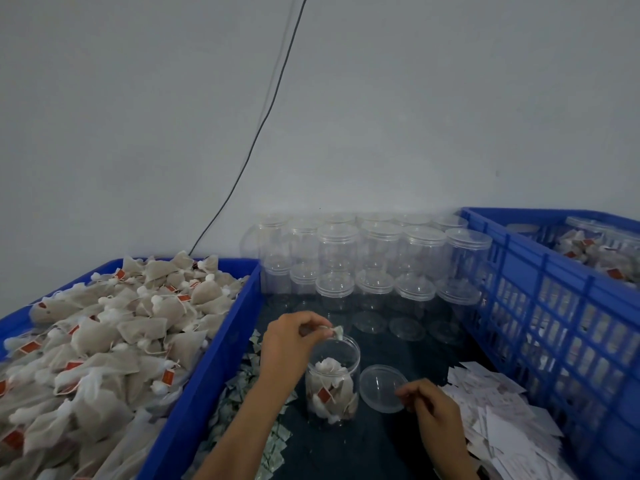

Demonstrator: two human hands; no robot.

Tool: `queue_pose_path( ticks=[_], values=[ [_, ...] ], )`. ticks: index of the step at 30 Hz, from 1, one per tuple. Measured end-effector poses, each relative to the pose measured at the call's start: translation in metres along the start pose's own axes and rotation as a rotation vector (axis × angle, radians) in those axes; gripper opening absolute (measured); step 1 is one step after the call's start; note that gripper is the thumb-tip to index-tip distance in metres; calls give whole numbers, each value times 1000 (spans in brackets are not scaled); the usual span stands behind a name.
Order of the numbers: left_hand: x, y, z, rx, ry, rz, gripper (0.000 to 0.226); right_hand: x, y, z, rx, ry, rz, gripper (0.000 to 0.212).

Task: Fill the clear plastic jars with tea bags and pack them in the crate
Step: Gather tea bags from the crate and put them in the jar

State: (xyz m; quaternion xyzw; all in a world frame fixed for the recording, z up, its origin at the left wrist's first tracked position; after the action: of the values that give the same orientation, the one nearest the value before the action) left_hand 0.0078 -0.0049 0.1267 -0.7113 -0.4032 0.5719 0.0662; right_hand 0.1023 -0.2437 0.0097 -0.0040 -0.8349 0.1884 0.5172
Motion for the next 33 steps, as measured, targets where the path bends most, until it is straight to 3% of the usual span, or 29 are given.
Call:
queue_pose_path(
  ticks=[4,7,9,12,14,17,20,22,25,33],
  values=[
    [-4,14,4,34,47,-308,11,-2,-3,1,-3,5,31,48],
    [-2,17,7,12,63,-417,10,-2,-9,1,-34,4,79,48],
    [-3,16,8,-37,78,-433,22,3,-16,2,-83,-4,111,45],
    [2,1,13,-203,96,-161,38,13,-40,-2,-204,-3,176,40],
    [20,8,17,-175,43,147,53,13,-58,-10,-223,57,291,38],
    [44,39,27,-47,-10,458,77,-7,-60,-28,36,237,543,32],
    [58,64,37,15,-14,488,109,-34,-41,-23,422,468,858,54],
    [59,76,41,24,-7,505,119,-43,-37,-20,522,515,971,67],
    [67,82,42,-43,14,539,118,-45,-38,-23,482,471,945,66],
    [77,88,47,-78,51,552,114,-38,-44,-33,351,332,827,22]
  ],
)
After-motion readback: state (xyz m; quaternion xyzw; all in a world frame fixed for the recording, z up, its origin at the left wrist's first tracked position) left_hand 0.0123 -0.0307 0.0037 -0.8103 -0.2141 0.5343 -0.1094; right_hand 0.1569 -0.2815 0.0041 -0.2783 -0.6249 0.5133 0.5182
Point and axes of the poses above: each hand's wrist, its own z-axis away from the middle knuckle, its own y-axis out of the palm, x = y × z, the point moved 10 cm from there along -z, towards the middle knuckle, and after that the axes turned 7 degrees about x, right-handed, at the moved point
